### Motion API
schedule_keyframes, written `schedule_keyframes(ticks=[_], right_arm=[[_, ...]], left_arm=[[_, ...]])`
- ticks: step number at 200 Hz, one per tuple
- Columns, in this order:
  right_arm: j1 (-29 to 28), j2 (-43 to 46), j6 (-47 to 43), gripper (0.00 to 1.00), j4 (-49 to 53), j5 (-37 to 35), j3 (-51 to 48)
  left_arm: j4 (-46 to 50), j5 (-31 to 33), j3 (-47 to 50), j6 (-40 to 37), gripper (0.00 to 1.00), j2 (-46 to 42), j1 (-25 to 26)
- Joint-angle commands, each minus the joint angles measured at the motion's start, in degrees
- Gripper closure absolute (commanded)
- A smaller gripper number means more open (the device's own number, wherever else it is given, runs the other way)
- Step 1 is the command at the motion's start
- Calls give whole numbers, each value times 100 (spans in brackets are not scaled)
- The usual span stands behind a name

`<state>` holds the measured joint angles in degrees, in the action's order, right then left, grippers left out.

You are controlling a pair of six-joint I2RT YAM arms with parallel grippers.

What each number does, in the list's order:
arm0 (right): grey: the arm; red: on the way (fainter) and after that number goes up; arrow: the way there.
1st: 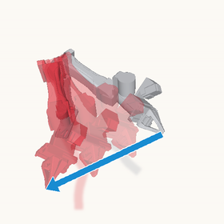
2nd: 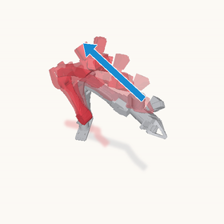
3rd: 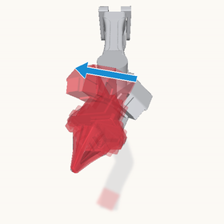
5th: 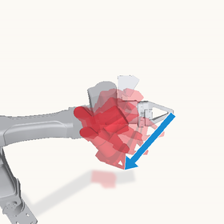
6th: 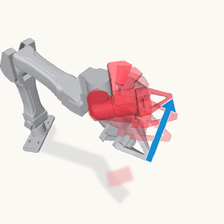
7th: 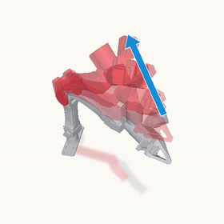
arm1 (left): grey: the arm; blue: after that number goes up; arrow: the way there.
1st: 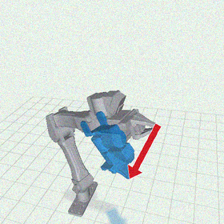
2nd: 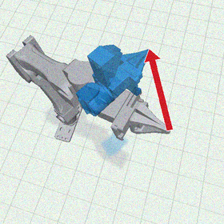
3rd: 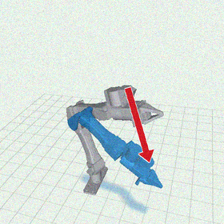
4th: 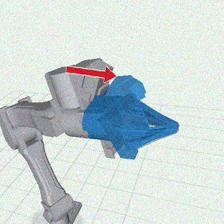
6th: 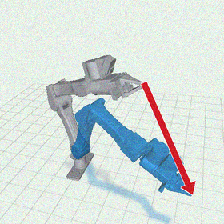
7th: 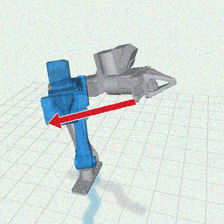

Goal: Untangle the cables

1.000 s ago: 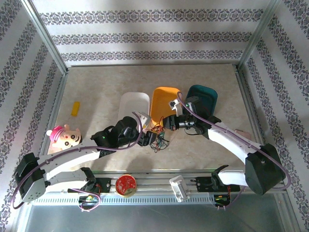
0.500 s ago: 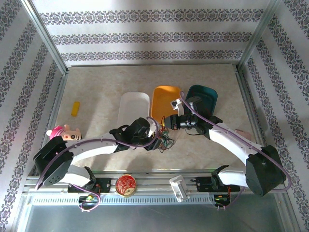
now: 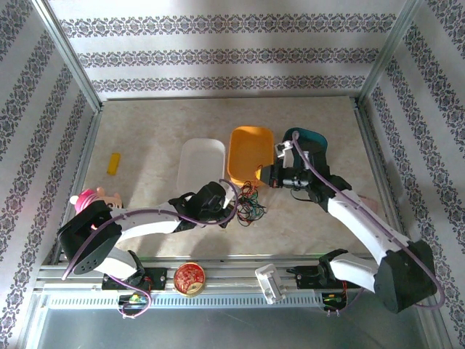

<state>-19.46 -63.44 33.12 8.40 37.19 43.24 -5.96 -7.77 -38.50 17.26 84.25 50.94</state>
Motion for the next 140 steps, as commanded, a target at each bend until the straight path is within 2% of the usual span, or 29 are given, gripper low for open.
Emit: schedule_keyframes(ticks=[1,40,93,116,140], right_arm=[[266,470,219,100,234,-572,-12],[527,1270,5,100,951,-2014,386],[720,2024,-354,100,1083,-3769,1013],[795,2099,-541,100,934,-3907,1349],[806,1951,-666,100,868,-3427,1715]], left_arm=[[-258,178,187,227,100,57,-13],[-283,230,400,305,100,142,-31],[-274,274,569,385,100,260,-40],[-257,286,615,399,100,259,-42],[-314,206,651,374,100,221,-44]])
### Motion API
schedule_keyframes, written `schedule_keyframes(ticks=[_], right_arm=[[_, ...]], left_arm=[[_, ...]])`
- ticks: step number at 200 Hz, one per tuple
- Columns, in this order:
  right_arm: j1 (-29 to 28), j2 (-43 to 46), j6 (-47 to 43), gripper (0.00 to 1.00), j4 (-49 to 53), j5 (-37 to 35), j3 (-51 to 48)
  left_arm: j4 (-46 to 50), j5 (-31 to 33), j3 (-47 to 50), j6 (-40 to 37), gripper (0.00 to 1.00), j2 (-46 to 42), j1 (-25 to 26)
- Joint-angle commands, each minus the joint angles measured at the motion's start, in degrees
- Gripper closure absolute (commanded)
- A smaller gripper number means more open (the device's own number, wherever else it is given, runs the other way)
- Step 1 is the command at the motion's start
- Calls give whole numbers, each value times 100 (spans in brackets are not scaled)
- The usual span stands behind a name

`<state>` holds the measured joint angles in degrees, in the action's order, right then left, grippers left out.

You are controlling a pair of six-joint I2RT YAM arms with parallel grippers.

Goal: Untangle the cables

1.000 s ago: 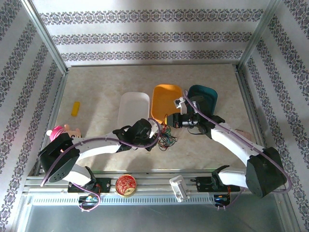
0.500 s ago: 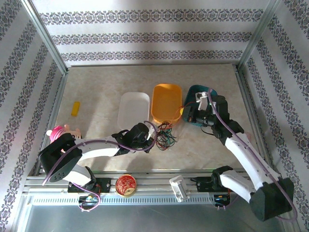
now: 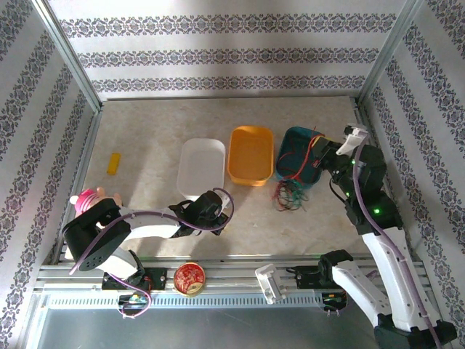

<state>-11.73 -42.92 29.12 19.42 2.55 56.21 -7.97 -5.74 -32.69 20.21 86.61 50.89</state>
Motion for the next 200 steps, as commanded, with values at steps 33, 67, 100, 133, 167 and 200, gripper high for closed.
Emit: schedule_keyframes(ticks=[33,67,100,133,167,200], right_arm=[[38,-167,-186,100,-162,749,484],[16,-45,-222,100,-309,1568,387],[-160,-230,7,100,-484,2608,593],[-762,-525,443,100,-922,2661,561],[-1525,-784,695,100,-1362,1584,267],[-2041,-1014,857,100,-1639,646,140]], left_arm=[[-92,-367,-74,-100,94,-344,-27],[164,-733,-519,-342,56,-704,-27],[271,-1117,-1023,-521,33,-849,-18],[348,-1379,-1502,-666,26,-821,25],[260,-1573,-1718,-601,23,-642,43],[56,-1544,-1691,-453,23,-356,52]])
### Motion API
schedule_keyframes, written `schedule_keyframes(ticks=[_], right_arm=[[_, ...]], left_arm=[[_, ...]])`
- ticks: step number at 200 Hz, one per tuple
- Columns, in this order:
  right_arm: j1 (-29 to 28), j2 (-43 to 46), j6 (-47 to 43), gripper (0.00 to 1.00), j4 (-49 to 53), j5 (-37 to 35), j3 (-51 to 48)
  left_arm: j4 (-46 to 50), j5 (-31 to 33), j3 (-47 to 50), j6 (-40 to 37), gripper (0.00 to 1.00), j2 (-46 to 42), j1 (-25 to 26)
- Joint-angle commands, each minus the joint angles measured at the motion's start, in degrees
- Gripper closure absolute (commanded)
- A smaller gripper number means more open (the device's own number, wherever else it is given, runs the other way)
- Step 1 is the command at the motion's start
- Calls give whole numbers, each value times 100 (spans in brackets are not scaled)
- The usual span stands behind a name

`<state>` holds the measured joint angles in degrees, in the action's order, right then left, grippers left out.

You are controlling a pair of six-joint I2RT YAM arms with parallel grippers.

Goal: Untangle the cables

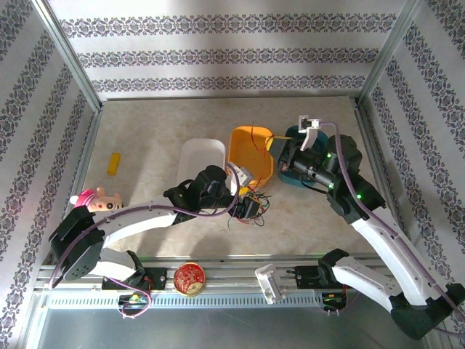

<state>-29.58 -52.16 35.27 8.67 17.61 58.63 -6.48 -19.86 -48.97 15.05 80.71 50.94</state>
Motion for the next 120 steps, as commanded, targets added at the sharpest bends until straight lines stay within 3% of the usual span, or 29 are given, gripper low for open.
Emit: schedule_keyframes(ticks=[1,47,61,74,81,97,120], right_arm=[[-266,-95,244,100,-570,-879,-109],[-403,-124,253,100,-691,-1219,-136],[-408,-89,236,100,-665,-1287,-179],[-408,-15,211,100,-587,-1456,-207],[-408,35,177,100,-501,-1609,-220],[-391,197,77,100,-275,-2087,-257],[-247,506,-126,100,65,-2868,-306]], left_arm=[[-105,-132,-57,65,23,243,48],[-711,243,-16,330,30,756,48],[-862,503,-8,406,48,880,48],[-882,742,14,478,79,895,48],[-873,901,57,498,90,846,48],[-889,1240,261,573,100,571,42],[-821,1624,778,698,100,-106,23]])
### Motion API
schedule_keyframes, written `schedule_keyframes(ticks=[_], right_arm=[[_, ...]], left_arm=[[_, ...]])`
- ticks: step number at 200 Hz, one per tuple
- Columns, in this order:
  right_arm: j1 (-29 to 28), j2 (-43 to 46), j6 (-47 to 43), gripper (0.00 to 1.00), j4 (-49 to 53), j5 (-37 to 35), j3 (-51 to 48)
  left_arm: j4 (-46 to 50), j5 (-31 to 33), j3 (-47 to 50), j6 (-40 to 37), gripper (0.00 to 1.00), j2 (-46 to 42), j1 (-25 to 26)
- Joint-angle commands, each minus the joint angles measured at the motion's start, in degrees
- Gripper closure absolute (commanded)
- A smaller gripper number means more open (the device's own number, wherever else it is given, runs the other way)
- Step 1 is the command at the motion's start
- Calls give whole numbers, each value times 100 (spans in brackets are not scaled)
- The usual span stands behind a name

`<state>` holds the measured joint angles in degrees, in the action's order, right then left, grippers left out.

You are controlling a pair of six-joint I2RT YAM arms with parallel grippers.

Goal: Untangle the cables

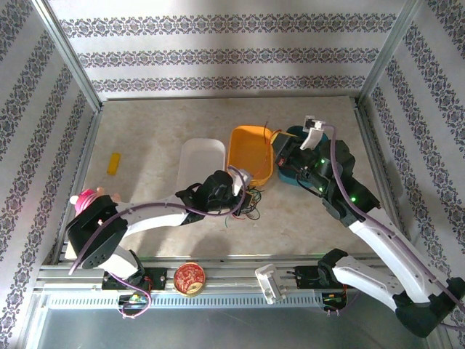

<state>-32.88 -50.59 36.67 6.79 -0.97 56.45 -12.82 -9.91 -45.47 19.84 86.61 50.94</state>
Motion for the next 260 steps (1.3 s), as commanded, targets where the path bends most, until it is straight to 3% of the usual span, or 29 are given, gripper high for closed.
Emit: schedule_keyframes(ticks=[1,47,71,102,132,175,260], right_arm=[[95,361,-274,100,262,-1032,-93],[1477,851,-357,100,707,-1137,96],[2171,854,-428,100,694,-546,323],[2660,554,-516,100,374,420,758],[2768,-129,-620,100,409,914,1331],[2781,-1153,-1332,100,583,121,1720],[2796,-2630,-898,100,681,-720,618]], left_arm=[[-178,634,453,221,100,-732,22],[623,976,1315,377,100,-1849,-137],[861,1031,1549,425,100,-2094,-207],[925,1061,1645,393,100,-1976,-207],[835,992,1502,256,100,-1685,-207],[615,814,1340,170,100,-1497,-201],[546,706,1382,297,100,-1465,-198]])
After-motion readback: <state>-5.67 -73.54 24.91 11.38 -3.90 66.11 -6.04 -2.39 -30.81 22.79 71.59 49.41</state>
